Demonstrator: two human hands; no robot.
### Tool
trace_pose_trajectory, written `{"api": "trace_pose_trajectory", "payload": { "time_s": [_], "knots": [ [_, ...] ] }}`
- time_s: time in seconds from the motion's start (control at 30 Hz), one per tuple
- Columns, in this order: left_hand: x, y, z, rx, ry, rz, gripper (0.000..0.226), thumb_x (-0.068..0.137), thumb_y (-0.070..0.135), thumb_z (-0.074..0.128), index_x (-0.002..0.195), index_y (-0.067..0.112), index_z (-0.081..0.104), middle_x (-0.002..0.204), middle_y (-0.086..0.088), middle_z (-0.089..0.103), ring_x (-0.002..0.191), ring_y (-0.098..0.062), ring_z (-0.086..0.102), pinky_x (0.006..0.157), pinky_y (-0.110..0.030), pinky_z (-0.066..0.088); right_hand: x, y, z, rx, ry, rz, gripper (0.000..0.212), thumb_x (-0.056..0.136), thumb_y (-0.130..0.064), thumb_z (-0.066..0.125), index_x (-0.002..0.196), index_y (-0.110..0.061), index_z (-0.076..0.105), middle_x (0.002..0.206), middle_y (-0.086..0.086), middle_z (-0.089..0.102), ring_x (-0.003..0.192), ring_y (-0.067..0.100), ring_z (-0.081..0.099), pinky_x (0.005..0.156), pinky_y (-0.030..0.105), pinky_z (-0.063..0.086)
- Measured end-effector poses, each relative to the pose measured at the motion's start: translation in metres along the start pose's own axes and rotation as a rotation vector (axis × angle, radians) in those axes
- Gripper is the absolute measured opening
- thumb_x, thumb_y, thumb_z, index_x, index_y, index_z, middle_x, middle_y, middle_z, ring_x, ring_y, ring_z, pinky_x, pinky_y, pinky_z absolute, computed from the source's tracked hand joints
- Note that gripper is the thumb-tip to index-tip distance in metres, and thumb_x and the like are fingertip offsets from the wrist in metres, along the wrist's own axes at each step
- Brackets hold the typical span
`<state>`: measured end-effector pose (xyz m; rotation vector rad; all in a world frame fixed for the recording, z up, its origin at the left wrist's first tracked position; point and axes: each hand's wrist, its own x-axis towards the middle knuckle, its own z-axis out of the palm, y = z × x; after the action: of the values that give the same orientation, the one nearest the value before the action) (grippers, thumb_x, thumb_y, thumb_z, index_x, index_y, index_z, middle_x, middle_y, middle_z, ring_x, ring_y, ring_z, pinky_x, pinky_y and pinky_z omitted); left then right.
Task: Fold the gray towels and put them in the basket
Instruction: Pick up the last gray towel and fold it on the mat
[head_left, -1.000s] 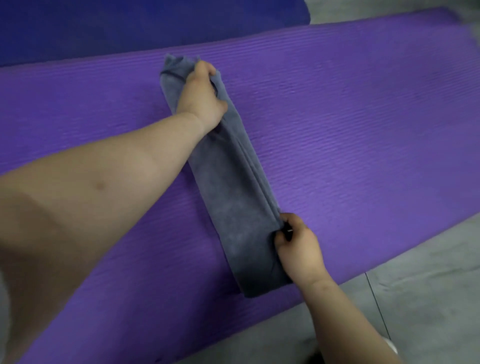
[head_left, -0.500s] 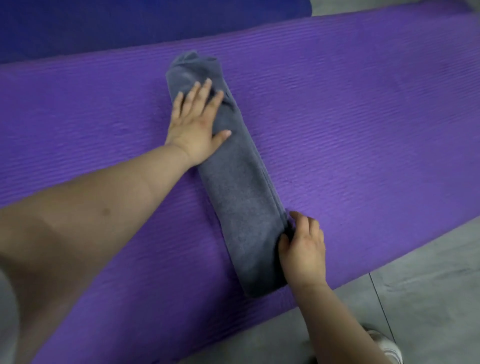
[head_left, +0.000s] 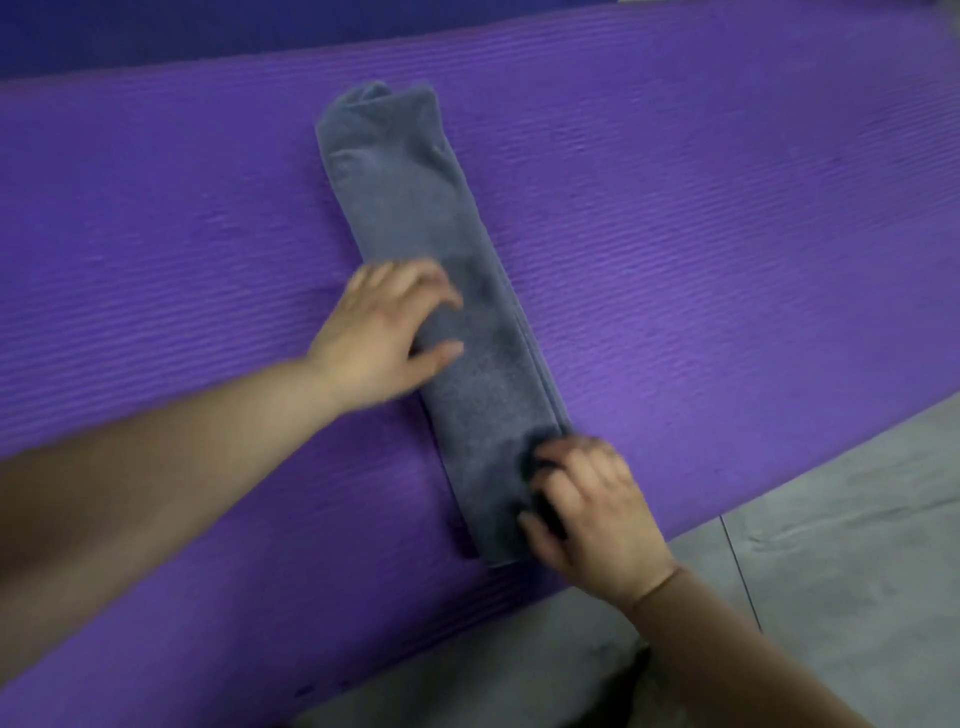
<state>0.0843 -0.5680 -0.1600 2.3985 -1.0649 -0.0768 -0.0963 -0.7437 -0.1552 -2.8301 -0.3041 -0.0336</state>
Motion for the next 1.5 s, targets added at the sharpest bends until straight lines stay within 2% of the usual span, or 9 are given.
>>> {"api": "trace_pose_trajectory", "payload": {
  "time_s": [0.2,0.37,0.47,0.63,0.83,1.03,1.17,1.37,1.5],
  "knots": [
    [-0.088,0.023,0.028,0.071,-0.173,0.444,0.057,0.064,0.058,0.062,0.108,0.025,0.047,0.105,0.000,0.066,0.103,-0.016,0.044,0.098,-0.032,0.029,-0.011,0.005,0.011,-0.097,-0.161,-0.151,0.045,0.062,-0.042,0.050,0.098,-0.016,0.048,0.105,0.009,0.064,0.108,0.023,0.046,0.107,0.034,0.026],
    [-0.070,0.024,0.035,0.184,-0.166,0.555,0.082,0.039,0.054,0.082,0.108,0.022,0.050,0.098,-0.001,0.069,0.097,-0.018,0.042,0.092,-0.033,0.031,0.007,-0.006,0.010,-0.096,-0.068,-0.111,0.029,0.064,-0.033,0.049,0.086,-0.015,0.055,0.082,0.004,0.071,0.078,0.021,0.067,0.082,0.028,0.041],
    [-0.059,0.026,0.033,0.215,-0.112,0.578,0.049,0.048,0.047,0.072,0.090,0.021,0.069,0.091,-0.002,0.071,0.093,-0.020,0.042,0.090,-0.035,0.033,0.016,-0.012,0.007,-0.091,-0.051,-0.073,0.026,0.063,-0.032,0.049,0.069,-0.013,0.066,0.066,0.000,0.068,0.056,0.019,0.064,0.065,0.025,0.039],
    [-0.067,0.027,0.028,0.199,-0.122,0.499,0.027,0.073,0.021,0.041,0.065,0.024,0.067,0.073,0.009,0.068,0.065,-0.014,0.059,0.070,-0.026,0.034,0.027,-0.021,-0.003,-0.059,-0.149,-0.255,0.026,0.063,-0.034,0.048,0.063,-0.015,0.065,0.059,-0.002,0.065,0.050,0.016,0.062,0.047,0.020,0.045],
    [-0.092,-0.002,-0.006,-0.206,-0.162,0.136,0.027,0.067,0.027,0.044,0.082,0.022,0.065,0.080,0.004,0.072,0.084,-0.005,0.049,0.075,-0.022,0.041,0.036,-0.012,-0.026,-0.117,-0.285,-0.431,0.091,0.051,-0.073,0.057,0.118,-0.012,0.046,0.110,0.000,0.069,0.106,0.012,0.054,0.101,0.025,0.028],
    [-0.143,-0.007,-0.045,-0.823,-0.183,-0.422,0.037,0.056,0.086,0.043,0.083,0.066,0.057,0.083,0.048,0.058,0.083,0.027,0.052,0.081,0.002,0.040,0.049,-0.038,-0.004,-0.134,-0.283,-0.440,0.110,0.041,-0.080,0.064,0.117,-0.003,0.043,0.111,0.012,0.068,0.114,0.020,0.040,0.110,0.027,0.013],
    [-0.166,-0.005,-0.047,-0.980,-0.051,-0.584,0.059,0.052,0.083,0.053,0.087,0.039,0.070,0.084,0.038,0.064,0.083,0.022,0.055,0.079,0.001,0.040,0.049,-0.085,0.020,0.459,-0.231,-0.078,0.061,0.078,-0.064,0.048,0.110,-0.013,0.061,0.106,0.009,0.069,0.104,0.025,0.058,0.097,0.034,0.043],
    [-0.158,0.005,-0.049,-0.919,-0.059,-0.691,0.091,0.028,0.079,0.068,0.106,0.042,0.037,0.100,0.043,0.057,0.096,0.030,0.046,0.082,0.006,0.034,0.065,-0.114,0.025,0.938,-0.089,0.593,0.009,0.059,-0.055,0.057,0.064,-0.057,0.064,0.063,-0.039,0.061,0.077,-0.022,0.059,0.080,0.014,0.049],
    [-0.118,0.002,-0.049,-0.839,0.049,-0.686,0.062,0.056,0.058,0.075,0.102,0.032,0.045,0.103,0.016,0.057,0.090,0.019,0.055,0.073,0.007,0.036,0.084,-0.109,0.020,0.795,-0.144,0.770,0.074,0.048,-0.078,0.056,0.081,-0.014,0.073,0.089,0.005,0.074,0.095,0.018,0.067,0.081,0.035,0.053]
  ]
}}
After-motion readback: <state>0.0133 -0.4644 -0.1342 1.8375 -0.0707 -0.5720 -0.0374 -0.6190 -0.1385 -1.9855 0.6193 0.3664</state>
